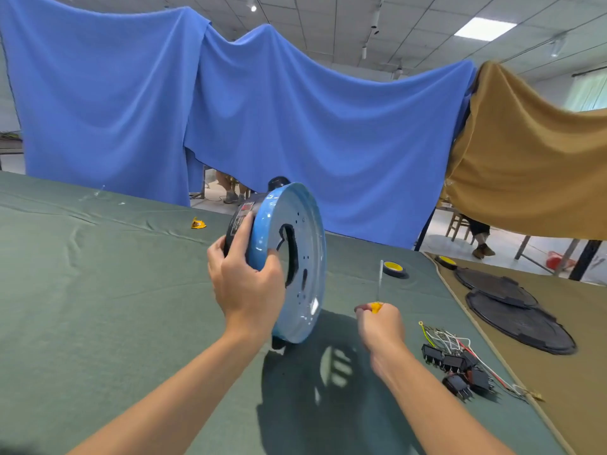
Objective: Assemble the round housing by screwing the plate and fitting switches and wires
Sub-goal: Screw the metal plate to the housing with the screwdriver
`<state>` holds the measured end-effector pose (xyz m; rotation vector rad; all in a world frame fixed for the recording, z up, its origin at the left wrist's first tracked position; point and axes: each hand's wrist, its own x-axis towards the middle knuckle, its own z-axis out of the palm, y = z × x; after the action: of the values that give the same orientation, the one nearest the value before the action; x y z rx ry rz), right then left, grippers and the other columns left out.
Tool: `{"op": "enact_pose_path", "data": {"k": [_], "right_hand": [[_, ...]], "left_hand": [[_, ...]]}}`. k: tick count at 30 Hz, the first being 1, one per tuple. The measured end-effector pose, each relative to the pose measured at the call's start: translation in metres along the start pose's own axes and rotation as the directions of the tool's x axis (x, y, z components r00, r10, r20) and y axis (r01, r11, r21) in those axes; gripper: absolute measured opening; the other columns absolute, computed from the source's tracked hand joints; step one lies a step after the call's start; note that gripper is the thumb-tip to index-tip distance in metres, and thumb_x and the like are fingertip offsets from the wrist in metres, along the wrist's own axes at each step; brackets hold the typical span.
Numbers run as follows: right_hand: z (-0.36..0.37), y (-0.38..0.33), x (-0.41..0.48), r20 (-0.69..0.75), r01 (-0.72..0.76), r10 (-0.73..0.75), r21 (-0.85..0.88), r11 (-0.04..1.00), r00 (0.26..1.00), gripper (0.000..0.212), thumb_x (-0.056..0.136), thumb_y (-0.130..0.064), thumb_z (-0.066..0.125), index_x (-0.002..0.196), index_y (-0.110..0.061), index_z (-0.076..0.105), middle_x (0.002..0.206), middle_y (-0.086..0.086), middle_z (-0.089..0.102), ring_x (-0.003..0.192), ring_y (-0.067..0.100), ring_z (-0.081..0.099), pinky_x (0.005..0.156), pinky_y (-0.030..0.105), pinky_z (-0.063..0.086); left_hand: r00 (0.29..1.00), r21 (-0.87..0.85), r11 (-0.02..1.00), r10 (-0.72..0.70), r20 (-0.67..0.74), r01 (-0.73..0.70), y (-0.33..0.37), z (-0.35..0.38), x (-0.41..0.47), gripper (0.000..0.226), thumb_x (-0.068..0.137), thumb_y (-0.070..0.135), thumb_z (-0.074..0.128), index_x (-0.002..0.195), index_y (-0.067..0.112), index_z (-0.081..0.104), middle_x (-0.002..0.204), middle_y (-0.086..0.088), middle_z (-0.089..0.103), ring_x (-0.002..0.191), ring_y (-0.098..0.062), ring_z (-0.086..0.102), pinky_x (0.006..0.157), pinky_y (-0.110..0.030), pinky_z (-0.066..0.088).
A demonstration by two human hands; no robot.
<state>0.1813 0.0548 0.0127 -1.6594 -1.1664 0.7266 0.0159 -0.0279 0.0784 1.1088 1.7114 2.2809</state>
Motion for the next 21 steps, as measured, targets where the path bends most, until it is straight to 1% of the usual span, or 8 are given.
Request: {"op": "enact_pose_path", "data": {"k": [2, 5, 7, 10, 14, 17, 19, 21], "right_hand": [[-0.005, -0.006, 0.004, 0.002, -0.013, 0.013, 0.063, 0.998, 1.0, 0.013, 0.085, -0.006, 0.055, 0.075, 0.001, 0.059, 0.066, 0.01, 0.048, 0.065, 0.024, 0.038, 0.059, 0.029, 0.032], [-0.014, -0.017, 0.005, 0.025, -0.013, 0.009, 0.162, 0.987, 1.0, 0.019, 0.086, -0.006, 0.059, 0.069, -0.012, 0.062, 0.061, 0.006, 0.048, 0.067, 0.025, 0.042, 0.064, 0.033, 0.035], [-0.021, -0.023, 0.003, 0.035, -0.005, -0.002, 0.209, 0.978, 0.999, 0.019, 0.088, -0.005, 0.059, 0.073, -0.015, 0.064, 0.061, 0.004, 0.05, 0.067, 0.026, 0.044, 0.069, 0.035, 0.037], [-0.03, -0.032, 0.001, 0.044, 0.014, -0.026, 0.26, 0.966, 0.999, 0.012, 0.09, -0.006, 0.059, 0.081, -0.011, 0.065, 0.06, 0.003, 0.049, 0.059, 0.021, 0.041, 0.065, 0.035, 0.038], [-0.046, -0.046, -0.003, 0.02, 0.041, -0.052, 0.361, 0.932, 0.998, 0.013, 0.092, -0.006, 0.059, 0.08, -0.01, 0.062, 0.061, 0.004, 0.05, 0.047, 0.017, 0.035, 0.05, 0.031, 0.032], [-0.057, -0.056, -0.002, 0.006, 0.071, -0.081, 0.412, 0.908, 0.997, 0.008, 0.093, -0.005, 0.059, 0.086, -0.007, 0.063, 0.073, 0.006, 0.055, 0.049, 0.017, 0.034, 0.047, 0.029, 0.031], [-0.06, -0.059, -0.002, 0.001, 0.088, -0.097, 0.404, 0.91, 0.995, 0.007, 0.093, -0.006, 0.059, 0.088, -0.006, 0.063, 0.068, 0.007, 0.052, 0.049, 0.016, 0.034, 0.047, 0.03, 0.031], [-0.059, -0.059, -0.002, 0.012, 0.105, -0.12, 0.398, 0.911, 0.993, 0.011, 0.093, -0.006, 0.06, 0.083, -0.009, 0.061, 0.067, 0.007, 0.052, 0.048, 0.017, 0.034, 0.048, 0.03, 0.032]], "left_hand": [[0.987, 0.09, 0.983, 0.159, 0.017, -0.159, 0.002, 0.0, 0.005, 0.061, 0.079, 0.013, 0.063, 0.135, 0.036, 0.057, 0.125, -0.009, 0.051, 0.115, -0.026, 0.051, 0.089, -0.025, 0.035], [0.941, 0.198, 0.919, 0.332, 0.072, -0.34, 0.0, -0.001, 0.011, 0.063, 0.071, 0.019, 0.059, 0.133, 0.027, 0.062, 0.122, -0.018, 0.053, 0.107, -0.037, 0.052, 0.089, -0.041, 0.045], [0.861, 0.29, 0.812, 0.491, 0.133, -0.507, -0.007, 0.0, 0.013, 0.061, 0.067, 0.012, 0.064, 0.128, 0.018, 0.066, 0.121, -0.024, 0.056, 0.098, -0.044, 0.055, 0.084, -0.048, 0.048], [0.7, 0.381, 0.595, 0.661, 0.27, -0.708, -0.024, 0.001, 0.009, 0.06, 0.061, 0.006, 0.07, 0.12, 0.015, 0.072, 0.118, -0.027, 0.06, 0.088, -0.044, 0.057, 0.075, -0.046, 0.047], [0.521, 0.36, 0.387, 0.724, 0.452, -0.849, -0.045, 0.0, -0.002, 0.054, 0.063, 0.008, 0.061, 0.115, 0.016, 0.074, 0.116, -0.028, 0.063, 0.085, -0.043, 0.059, 0.074, -0.044, 0.046], [0.394, 0.288, 0.274, 0.721, 0.571, -0.918, -0.053, 0.001, -0.012, 0.052, 0.064, 0.006, 0.06, 0.113, 0.017, 0.074, 0.116, -0.027, 0.064, 0.087, -0.042, 0.062, 0.077, -0.044, 0.048], [0.295, 0.201, 0.215, 0.711, 0.638, -0.956, -0.058, 0.001, -0.017, 0.051, 0.066, 0.006, 0.057, 0.113, 0.017, 0.074, 0.116, -0.026, 0.065, 0.088, -0.041, 0.063, 0.08, -0.044, 0.05], [0.185, 0.116, 0.146, 0.699, 0.69, -0.982, -0.064, 0.0, -0.022, 0.047, 0.07, 0.01, 0.056, 0.114, 0.017, 0.073, 0.117, -0.023, 0.066, 0.089, -0.038, 0.063, 0.083, -0.043, 0.051]]}}
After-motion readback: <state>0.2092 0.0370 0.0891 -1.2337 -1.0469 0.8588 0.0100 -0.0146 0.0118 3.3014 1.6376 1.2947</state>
